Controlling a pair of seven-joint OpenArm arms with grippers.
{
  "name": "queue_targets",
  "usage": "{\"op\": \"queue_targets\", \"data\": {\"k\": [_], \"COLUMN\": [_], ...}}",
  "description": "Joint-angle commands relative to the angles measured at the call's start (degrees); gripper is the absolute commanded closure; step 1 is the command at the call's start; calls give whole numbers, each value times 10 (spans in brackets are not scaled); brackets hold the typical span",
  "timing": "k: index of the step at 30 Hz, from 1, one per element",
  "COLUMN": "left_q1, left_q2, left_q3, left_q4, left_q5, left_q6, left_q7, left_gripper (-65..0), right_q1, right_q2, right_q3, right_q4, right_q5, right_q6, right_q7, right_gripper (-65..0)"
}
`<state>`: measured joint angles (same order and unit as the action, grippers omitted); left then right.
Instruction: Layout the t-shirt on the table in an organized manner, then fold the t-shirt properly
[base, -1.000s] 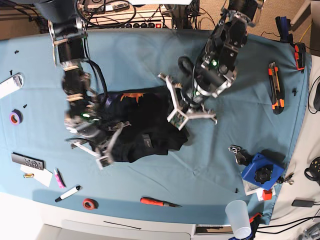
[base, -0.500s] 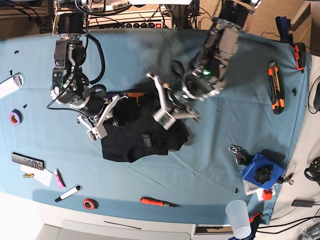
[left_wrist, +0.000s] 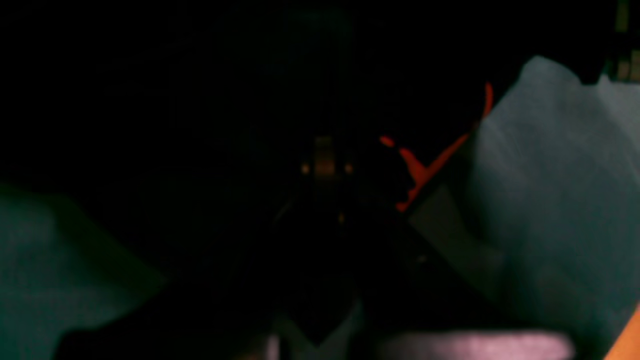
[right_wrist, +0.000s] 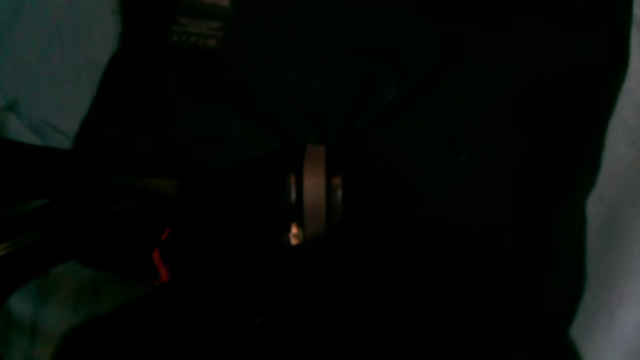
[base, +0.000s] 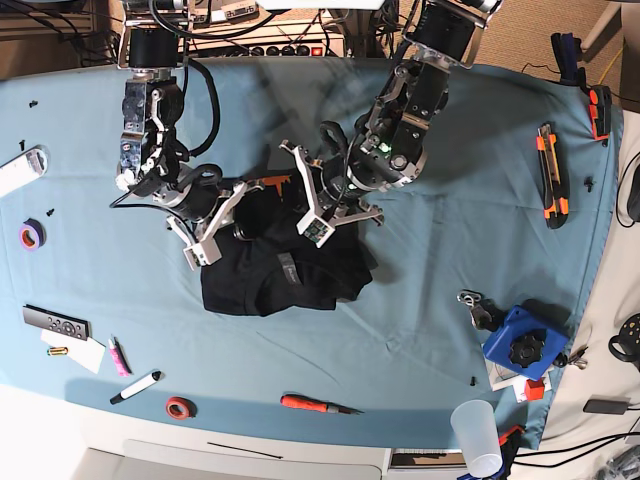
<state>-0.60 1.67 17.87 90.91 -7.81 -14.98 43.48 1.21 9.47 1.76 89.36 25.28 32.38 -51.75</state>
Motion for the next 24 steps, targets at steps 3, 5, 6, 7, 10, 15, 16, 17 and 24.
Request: {"op": "queue_targets", "data": {"k": [3, 5, 6, 7, 10, 15, 16, 17, 24], "left_q1": [-5, -5, -5, -1, 26, 67, 74, 80, 160], "left_q2": [2, 2, 2, 2, 2, -35, -48, -61, -121], "left_q3": [-1, -1, -1, -4, -28, -109, -129, -148, -256], "left_q4": [80, 135, 162, 187, 233, 261, 265, 268, 293], "left_q5": [9, 14, 16, 19, 35, 48, 36, 17, -68], "left_q6": [11, 51, 72, 87, 96, 87, 88, 88, 88], "left_q7": [58, 98, 117, 128, 131, 132, 134, 140, 166], "left_gripper": [0, 0, 0, 0, 0, 0, 0, 0, 0], "right_q1": [5, 5, 5, 5, -2, -57, -69, -81, -163], "right_q2": [4, 4, 4, 4, 6, 23, 23, 23, 23], "right_q3": [18, 39, 52, 67, 115, 199, 216, 234, 338], "right_q4": [87, 144, 171, 195, 244, 265, 267, 270, 283], "right_q5": [9, 25, 42, 61, 104, 186, 209, 229, 364], "right_q6": [-1, -3, -7, -9, -8, -9, -8, -5, 31], "right_q7": [-37, -69, -90, -114, -175, -201, -215, -232, -283], "right_gripper": [0, 0, 0, 0, 0, 0, 0, 0, 0]}}
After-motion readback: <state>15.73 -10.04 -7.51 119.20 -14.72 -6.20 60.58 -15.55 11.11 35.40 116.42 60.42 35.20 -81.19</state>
